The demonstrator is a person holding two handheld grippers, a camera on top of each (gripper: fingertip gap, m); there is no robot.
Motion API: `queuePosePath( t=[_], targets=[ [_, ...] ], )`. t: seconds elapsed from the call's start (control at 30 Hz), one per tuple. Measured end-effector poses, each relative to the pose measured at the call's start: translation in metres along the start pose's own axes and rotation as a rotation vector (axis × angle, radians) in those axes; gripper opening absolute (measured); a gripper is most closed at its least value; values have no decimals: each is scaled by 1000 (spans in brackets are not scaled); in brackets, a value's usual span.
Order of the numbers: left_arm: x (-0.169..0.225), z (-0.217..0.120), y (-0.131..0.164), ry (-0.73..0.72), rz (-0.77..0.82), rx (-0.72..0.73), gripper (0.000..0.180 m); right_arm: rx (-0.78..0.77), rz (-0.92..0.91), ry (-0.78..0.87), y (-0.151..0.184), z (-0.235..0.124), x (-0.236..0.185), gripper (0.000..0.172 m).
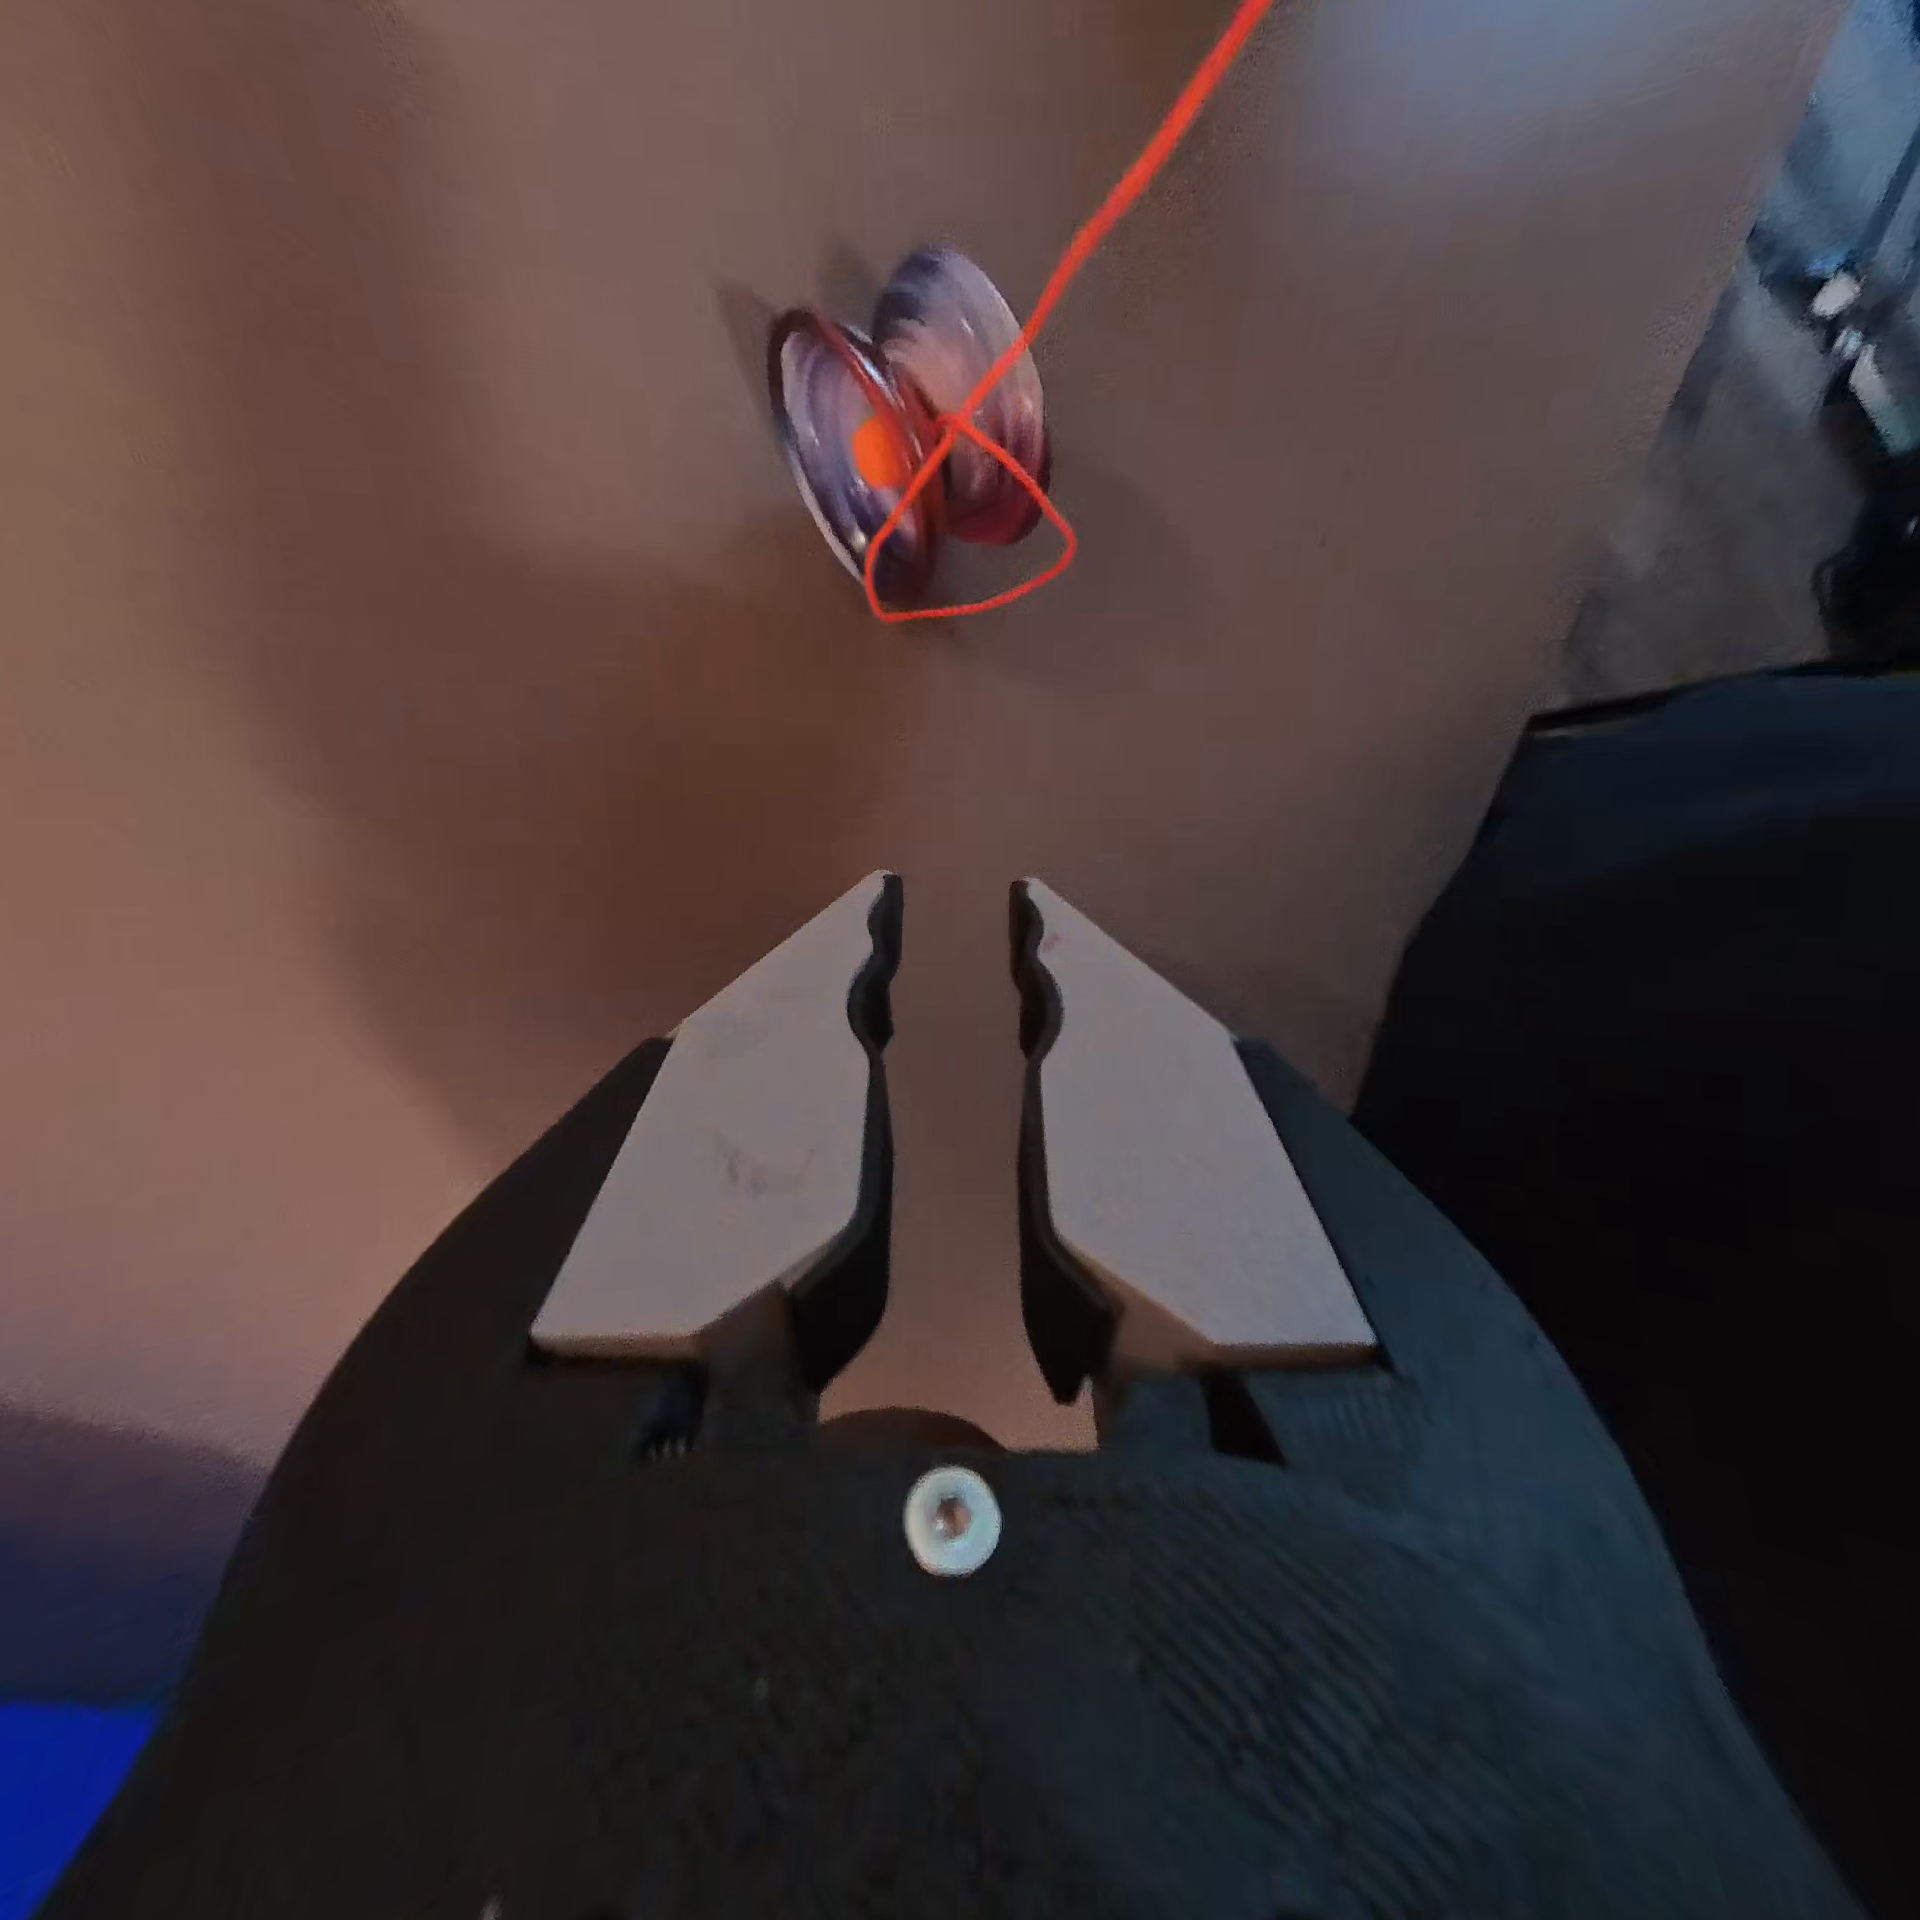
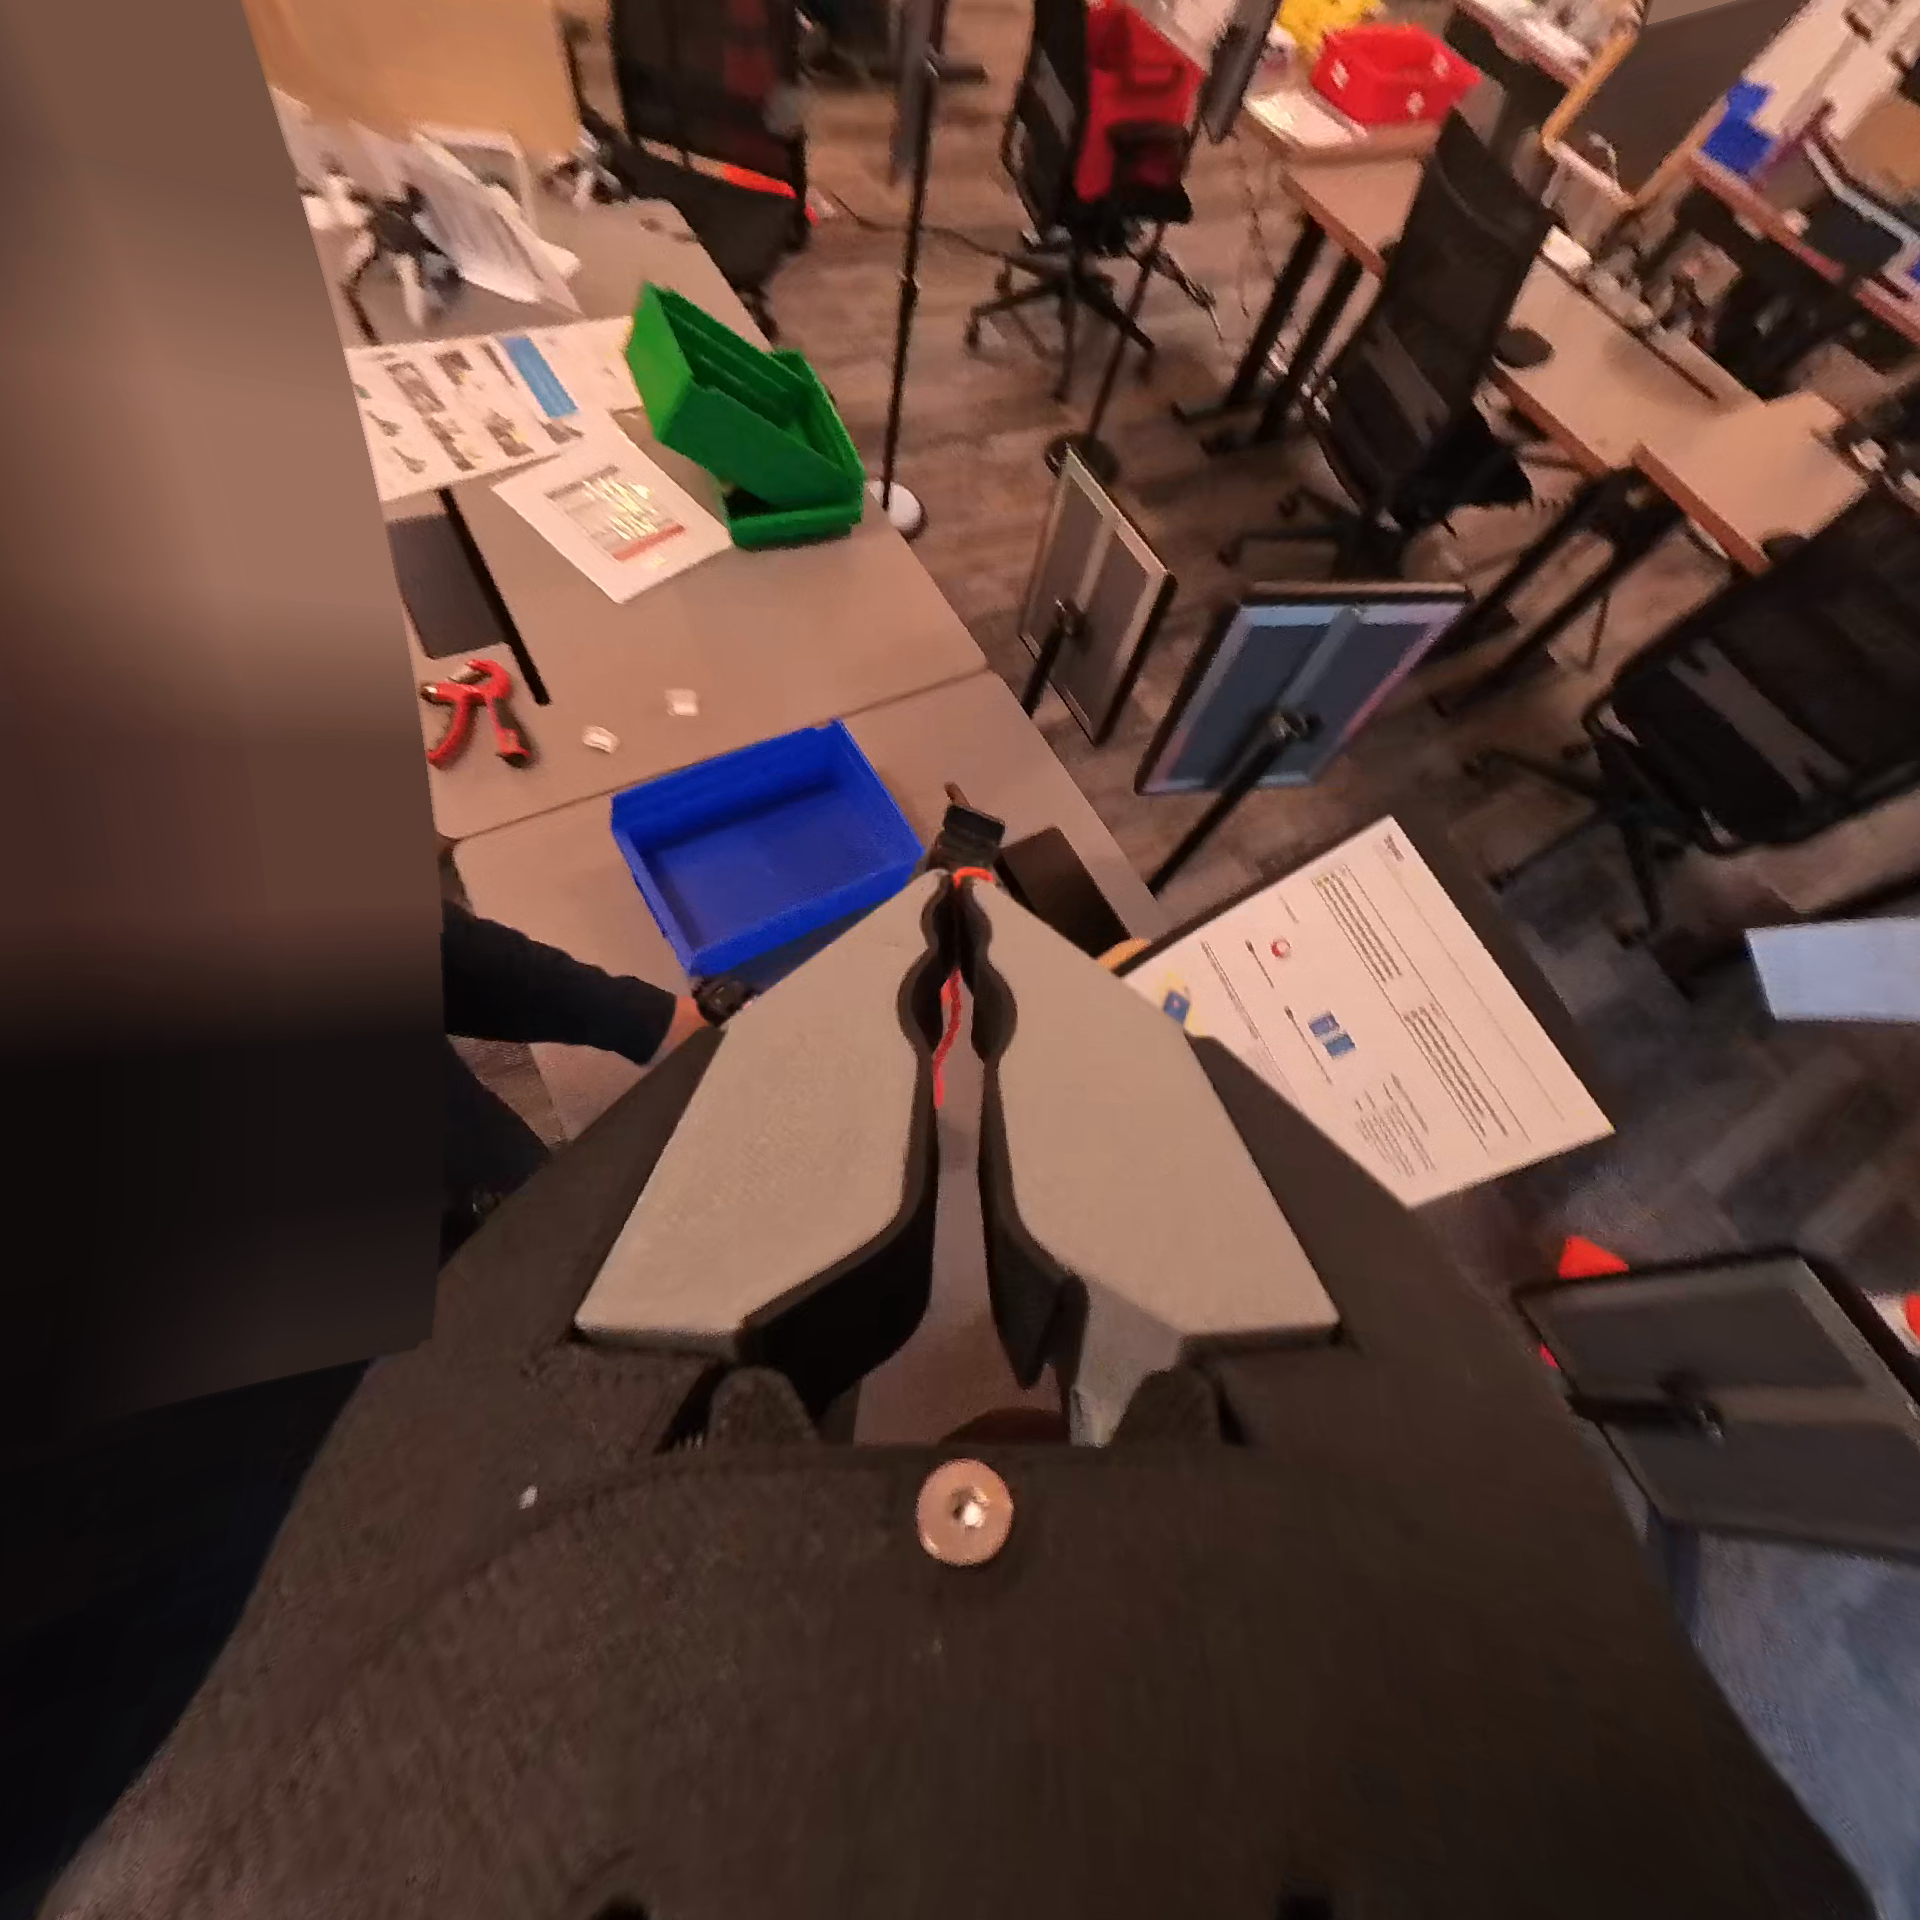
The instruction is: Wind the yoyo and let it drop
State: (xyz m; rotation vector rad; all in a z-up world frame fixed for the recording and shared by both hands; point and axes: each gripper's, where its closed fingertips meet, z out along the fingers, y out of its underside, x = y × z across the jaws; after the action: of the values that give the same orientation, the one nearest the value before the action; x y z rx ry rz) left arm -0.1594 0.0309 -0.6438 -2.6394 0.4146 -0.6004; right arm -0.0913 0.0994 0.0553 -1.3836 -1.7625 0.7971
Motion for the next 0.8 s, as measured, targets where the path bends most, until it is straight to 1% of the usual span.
queuePosePath(
  t=[0.03,0.1,0.2,0.3,0.4,0.5,0.6,0.63,0.73,0.8],
  targets=[
    [-2,7,-4,14,25,-11,18,-11,8,18,-3,-3,0,0],
    [-11,19,-9,17,58,-46,18,-32,1,64,-8,-13,-1,0],
    [-21,29,-8,34,51,-121,18,-34,-27,146,-23,-36,0,0],
    [-28,30,-14,27,63,-102,18,-15,-43,219,-40,-65,6,0],
    [-32,32,-12,27,69,-106,20,8,-55,295,-58,-96,19,0],
    [-29,38,-10,29,60,-107,22,40,-51,331,-75,-120,29,0],
    [-23,43,-18,18,57,-81,27,66,-59,350,-86,-135,35,0],
    [-24,46,-22,-9,57,-78,31,74,-62,347,-88,-138,36,0],
    [-28,51,-35,-92,108,-74,32,90,-62,339,-89,-144,36,0],
    [-18,53,-46,-69,119,-46,32,86,-58,340,-85,-145,39,0]
  ],
)
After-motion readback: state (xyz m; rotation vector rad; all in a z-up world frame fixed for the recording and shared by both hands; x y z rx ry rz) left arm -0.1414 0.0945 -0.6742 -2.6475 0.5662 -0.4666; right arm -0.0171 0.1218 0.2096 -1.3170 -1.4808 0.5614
